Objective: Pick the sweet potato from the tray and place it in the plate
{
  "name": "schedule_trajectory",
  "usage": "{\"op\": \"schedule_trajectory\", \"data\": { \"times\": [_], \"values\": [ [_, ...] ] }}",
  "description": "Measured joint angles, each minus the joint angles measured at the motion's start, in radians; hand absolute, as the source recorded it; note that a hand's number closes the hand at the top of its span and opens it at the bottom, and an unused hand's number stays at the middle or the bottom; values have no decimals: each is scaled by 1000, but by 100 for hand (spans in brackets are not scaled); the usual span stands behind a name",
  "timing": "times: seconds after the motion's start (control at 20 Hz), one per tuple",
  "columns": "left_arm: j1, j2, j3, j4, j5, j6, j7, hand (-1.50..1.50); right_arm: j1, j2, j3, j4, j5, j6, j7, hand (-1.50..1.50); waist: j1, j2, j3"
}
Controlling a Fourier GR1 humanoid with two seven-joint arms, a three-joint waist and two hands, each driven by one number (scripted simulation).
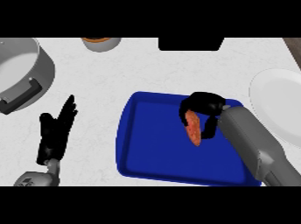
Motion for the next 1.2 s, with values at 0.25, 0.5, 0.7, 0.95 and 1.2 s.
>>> {"op": "schedule_trajectory", "data": {
  "times": [0.25, 0.5, 0.7, 0.95, 1.2],
  "values": [
    [13, -4, 13, 0, -7, -5, -12, 0, 13, 0, -76, 9, -2, -98, 61, 150, -4, 1, 1],
    [37, 0, 24, -8, -1, -4, -16, 0, 38, -67, -236, 36, -47, -235, 316, 150, -29, -2, 1],
    [49, 0, 24, -18, -3, -2, -13, 0, 67, -99, -316, -12, -55, -388, 475, 150, -36, -6, 0],
    [42, -8, 33, -1, -8, 5, -20, 0, 145, -117, -368, -211, -77, -489, 586, 150, -47, -10, 0],
    [41, -7, 39, 11, -7, -7, -32, 0, 191, -173, -439, -410, -82, -566, 700, 150, -47, -10, -1]
  ]
}}
